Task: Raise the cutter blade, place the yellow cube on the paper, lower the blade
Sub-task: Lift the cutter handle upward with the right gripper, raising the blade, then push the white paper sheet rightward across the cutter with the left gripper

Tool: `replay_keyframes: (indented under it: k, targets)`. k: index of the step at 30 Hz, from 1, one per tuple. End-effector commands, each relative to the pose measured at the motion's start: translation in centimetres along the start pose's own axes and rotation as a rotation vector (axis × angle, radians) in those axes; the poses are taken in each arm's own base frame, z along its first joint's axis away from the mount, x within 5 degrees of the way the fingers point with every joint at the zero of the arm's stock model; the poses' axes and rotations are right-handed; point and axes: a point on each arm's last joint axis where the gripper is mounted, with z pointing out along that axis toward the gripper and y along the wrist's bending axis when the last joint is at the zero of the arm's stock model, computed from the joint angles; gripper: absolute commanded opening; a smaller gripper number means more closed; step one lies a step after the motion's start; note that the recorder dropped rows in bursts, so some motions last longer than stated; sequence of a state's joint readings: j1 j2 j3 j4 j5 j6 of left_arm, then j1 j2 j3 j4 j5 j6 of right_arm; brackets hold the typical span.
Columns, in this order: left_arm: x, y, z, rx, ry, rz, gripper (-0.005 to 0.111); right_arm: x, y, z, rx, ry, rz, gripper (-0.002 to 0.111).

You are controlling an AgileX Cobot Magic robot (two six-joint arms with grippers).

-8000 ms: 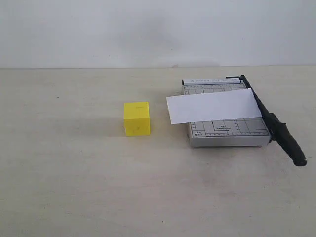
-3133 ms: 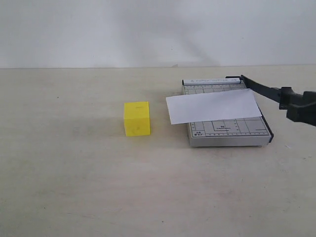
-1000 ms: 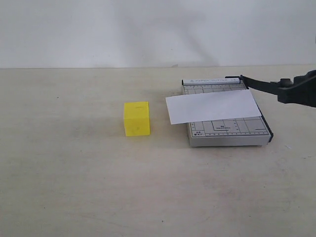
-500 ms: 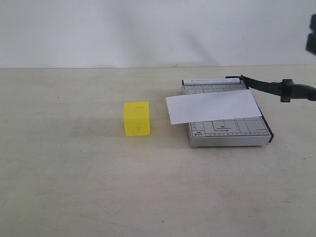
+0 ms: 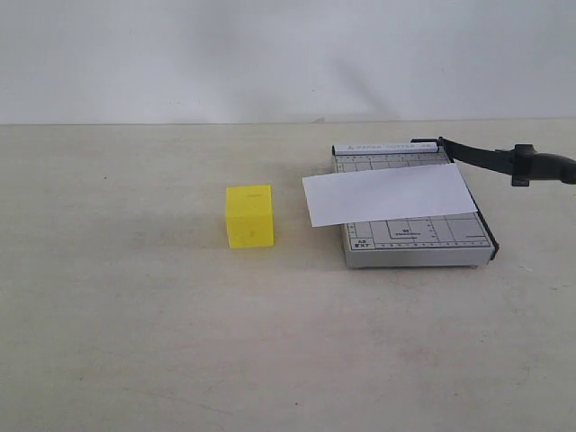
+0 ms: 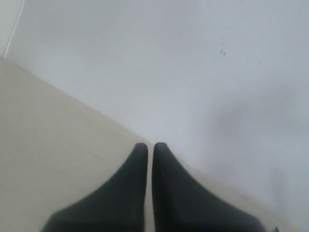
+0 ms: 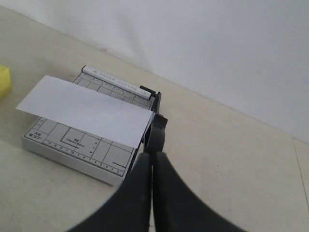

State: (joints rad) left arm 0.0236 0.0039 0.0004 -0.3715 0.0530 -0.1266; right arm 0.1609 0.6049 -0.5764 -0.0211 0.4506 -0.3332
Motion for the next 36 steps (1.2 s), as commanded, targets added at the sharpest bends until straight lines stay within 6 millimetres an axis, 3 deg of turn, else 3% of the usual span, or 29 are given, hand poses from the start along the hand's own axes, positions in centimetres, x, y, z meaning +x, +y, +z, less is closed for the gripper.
replay_keyframes:
  k: [1,4,6,8,10,14,15,17,20,22,27,31,36]
  targets:
    - [-2.7,-0.3,-0.4,0.041,-0.296,-0.047,0.004,0.2,-0.1,1.1,0.005,0.047,-0.035,0.001]
    - [-5.8,-1.8,-1.3,0.100,-0.428,-0.074,0.004,0.3,-0.4,2.3,0.030,0.078,-0.017,0.001]
    - [-7.3,-3.7,-0.4,0.080,-0.207,0.049,0.004,0.1,-0.6,3.0,0.055,0.062,0.044,0.001]
    - [-7.7,-4.7,2.3,0.015,0.097,0.166,0.004,-0.3,-0.8,3.7,0.072,0.023,0.097,0.001]
    - [-9.0,-6.4,5.8,0.057,0.260,0.322,0.004,-0.6,-0.8,4.1,0.071,-0.010,0.151,0.001]
    - [-10.3,-11.9,11.3,0.380,0.444,0.477,0.004,-0.6,-0.8,4.2,0.069,-0.015,0.232,0.001]
    - [-9.8,-13.2,12.5,0.473,0.499,0.471,0.004,-0.6,-0.8,4.2,0.070,-0.011,0.232,0.001]
    - [-8.2,-15.0,14.5,0.584,0.579,0.420,0.004,-0.5,-0.9,4.2,0.074,0.000,0.217,0.001]
    - [-3.9,-16.1,18.0,0.597,0.664,0.357,0.004,-0.6,-0.9,4.2,0.077,-0.005,0.210,0.001]
    - [0.0,-17.0,19.7,0.622,0.744,0.331,0.004,-0.7,-0.9,4.2,0.076,-0.023,0.208,0.001]
    - [10.2,-20.4,21.1,0.761,0.923,0.391,0.004,-1.5,-1.0,4.1,0.077,-0.106,0.172,0.001]
    - [14.2,-23.3,23.6,0.776,0.901,0.445,0.004,-2.1,-1.0,4.1,0.092,-0.171,0.048,0.001]
    - [16.8,-27.2,26.9,0.840,0.842,0.438,0.004,-1.6,-1.1,4.1,0.103,-0.120,0.035,0.001]
